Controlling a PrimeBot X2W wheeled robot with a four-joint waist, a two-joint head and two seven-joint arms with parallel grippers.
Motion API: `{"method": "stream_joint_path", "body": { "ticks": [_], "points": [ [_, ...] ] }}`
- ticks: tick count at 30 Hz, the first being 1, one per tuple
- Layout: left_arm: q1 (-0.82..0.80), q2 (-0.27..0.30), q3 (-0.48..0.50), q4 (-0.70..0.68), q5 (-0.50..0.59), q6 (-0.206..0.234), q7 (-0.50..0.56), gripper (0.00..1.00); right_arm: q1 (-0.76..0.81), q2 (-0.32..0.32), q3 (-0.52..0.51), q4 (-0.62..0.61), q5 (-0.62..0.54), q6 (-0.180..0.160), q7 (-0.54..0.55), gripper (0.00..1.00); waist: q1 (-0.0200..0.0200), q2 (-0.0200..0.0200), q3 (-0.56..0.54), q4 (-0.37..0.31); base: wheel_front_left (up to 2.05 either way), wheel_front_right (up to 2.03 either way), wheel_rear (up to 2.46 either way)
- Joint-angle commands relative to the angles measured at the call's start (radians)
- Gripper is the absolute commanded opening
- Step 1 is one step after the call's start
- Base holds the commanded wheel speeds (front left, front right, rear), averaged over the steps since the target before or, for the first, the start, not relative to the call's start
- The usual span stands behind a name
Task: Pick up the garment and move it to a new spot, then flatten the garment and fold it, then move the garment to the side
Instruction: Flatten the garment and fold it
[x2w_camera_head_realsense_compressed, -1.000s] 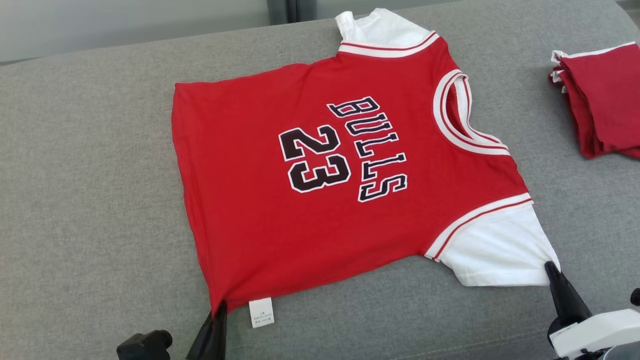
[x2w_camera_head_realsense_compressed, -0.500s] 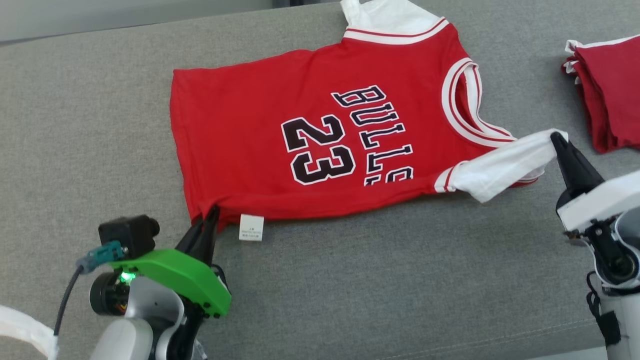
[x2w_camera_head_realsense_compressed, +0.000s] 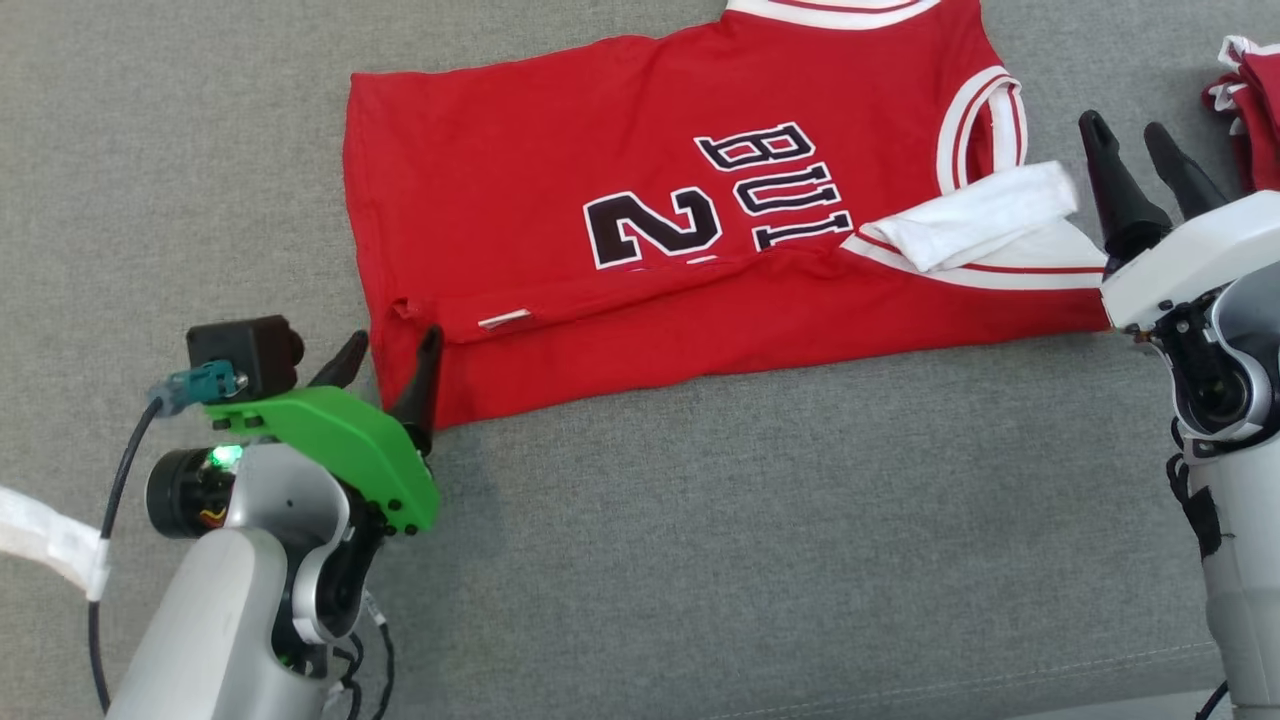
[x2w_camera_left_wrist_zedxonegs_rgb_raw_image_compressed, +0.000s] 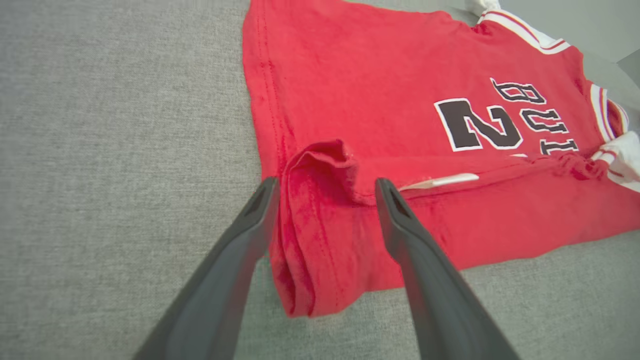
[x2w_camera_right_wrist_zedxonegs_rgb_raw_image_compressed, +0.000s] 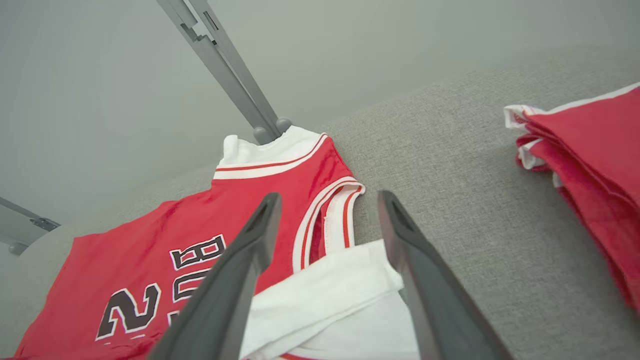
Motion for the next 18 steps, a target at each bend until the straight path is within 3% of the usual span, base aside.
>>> {"method": "stream_joint_path", "body": {
  "ticks": [1, 10, 18],
  "points": [
    [0.033, 0.019, 0.013, -0.006, 0.017, 0.009, -0.025, 1.0, 0.036, -0.013, 0.005, -0.013, 0.019, 0.0, -0.016, 1.0, 0.0, -0.0001, -0.006, -0.004, 0.0, 0.0, 0.0],
    [0.172, 0.003, 0.018, -0.067, -0.001, 0.027, -0.087, 1.0, 0.237, -0.093, 0.017, -0.087, 0.03, 0.0, -0.007, 1.0, 0.0, -0.0001, 0.001, -0.006, 0.0, 0.0, 0.0],
    [0.127, -0.001, 0.006, 0.016, 0.0, 0.02, -0.08, 1.0, 0.221, -0.088, 0.04, -0.051, 0.018, 0.0, 0.038, 1.0, 0.0, -0.0001, 0.032, 0.001, 0.0, 0.0, 0.0]
  ]
}}
